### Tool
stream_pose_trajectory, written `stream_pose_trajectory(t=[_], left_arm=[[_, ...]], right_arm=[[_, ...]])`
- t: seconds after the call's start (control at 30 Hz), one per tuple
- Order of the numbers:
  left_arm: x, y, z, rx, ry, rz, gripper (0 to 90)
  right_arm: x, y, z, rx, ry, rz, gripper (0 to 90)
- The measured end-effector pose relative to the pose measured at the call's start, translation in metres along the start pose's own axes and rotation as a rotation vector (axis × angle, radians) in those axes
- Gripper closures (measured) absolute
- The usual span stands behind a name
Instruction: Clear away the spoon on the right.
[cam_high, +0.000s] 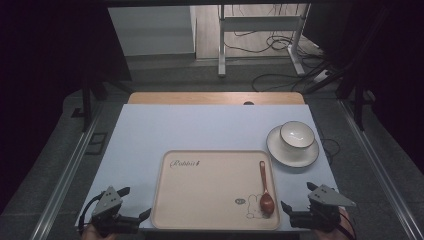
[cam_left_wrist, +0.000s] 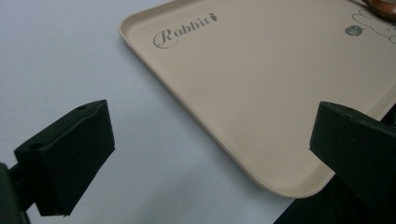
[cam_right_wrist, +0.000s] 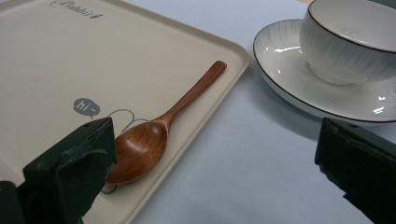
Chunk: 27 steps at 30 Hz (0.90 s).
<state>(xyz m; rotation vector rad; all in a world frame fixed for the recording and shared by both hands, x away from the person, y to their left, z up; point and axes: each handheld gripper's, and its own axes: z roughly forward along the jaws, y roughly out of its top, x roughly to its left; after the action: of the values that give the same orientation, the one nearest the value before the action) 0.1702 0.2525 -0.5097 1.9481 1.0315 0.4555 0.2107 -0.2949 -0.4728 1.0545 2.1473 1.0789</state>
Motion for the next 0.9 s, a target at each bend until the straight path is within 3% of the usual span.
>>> stream_pose_trajectory(t=[0.37,0.5,0.9], left_arm=[[0.000,0.000,0.000,0.002,-0.001,0.000,0.0],[0.000,0.000,0.000,0.002,-0.002,0.000,0.0],[0.000,0.000,0.000,0.001,-0.002,0.001,0.0]], right_arm=[[-0.005,-0.013,-0.008,-0.011,-0.029,0.019,0.0],[-0.007,-0.021,-0.013,-0.002,-0.060,0.004,0.0],[-0.015,-0.037,-0.014,0.029,-0.072,0.038,0.0]])
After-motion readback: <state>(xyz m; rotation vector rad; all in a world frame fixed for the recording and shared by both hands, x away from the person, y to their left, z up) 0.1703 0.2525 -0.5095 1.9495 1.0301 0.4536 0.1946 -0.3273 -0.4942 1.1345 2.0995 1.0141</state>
